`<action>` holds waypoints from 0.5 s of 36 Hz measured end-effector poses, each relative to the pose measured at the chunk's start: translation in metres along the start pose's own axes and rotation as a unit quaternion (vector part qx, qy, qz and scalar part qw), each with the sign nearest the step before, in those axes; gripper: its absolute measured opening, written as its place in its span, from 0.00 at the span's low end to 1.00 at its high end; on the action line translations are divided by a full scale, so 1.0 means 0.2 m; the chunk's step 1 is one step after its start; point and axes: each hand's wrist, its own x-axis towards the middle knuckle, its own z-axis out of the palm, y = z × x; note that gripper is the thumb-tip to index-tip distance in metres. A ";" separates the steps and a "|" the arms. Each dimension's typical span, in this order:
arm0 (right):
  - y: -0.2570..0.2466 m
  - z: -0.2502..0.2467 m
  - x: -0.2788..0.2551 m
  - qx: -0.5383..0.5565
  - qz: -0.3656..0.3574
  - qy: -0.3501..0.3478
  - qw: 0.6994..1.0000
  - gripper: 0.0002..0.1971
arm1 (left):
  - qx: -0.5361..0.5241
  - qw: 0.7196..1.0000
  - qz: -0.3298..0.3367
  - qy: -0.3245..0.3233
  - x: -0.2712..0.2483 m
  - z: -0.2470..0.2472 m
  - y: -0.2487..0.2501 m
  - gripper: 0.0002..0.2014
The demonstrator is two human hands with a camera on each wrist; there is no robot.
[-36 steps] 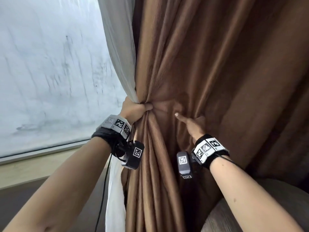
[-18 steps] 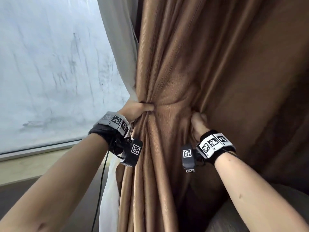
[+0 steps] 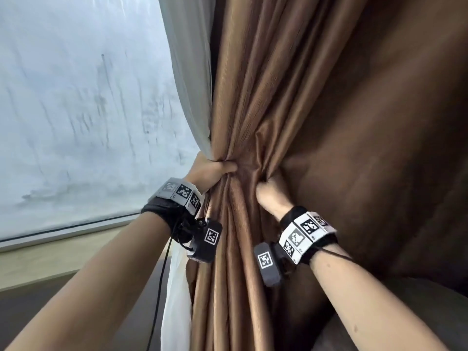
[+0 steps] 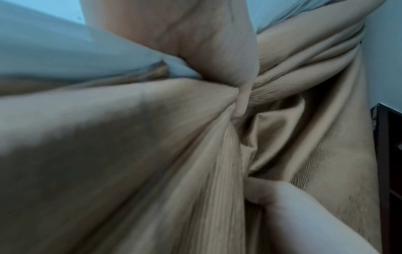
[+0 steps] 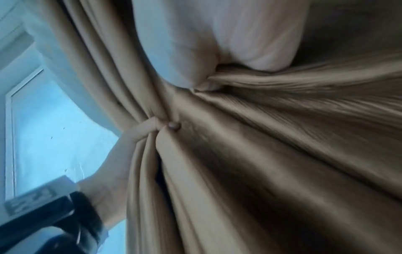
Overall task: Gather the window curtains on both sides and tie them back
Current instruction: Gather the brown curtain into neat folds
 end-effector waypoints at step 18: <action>-0.04 -0.08 -0.03 0.085 -0.007 0.024 0.996 0.15 | 0.009 0.999 0.049 -0.004 0.01 -0.02 -0.03 0.16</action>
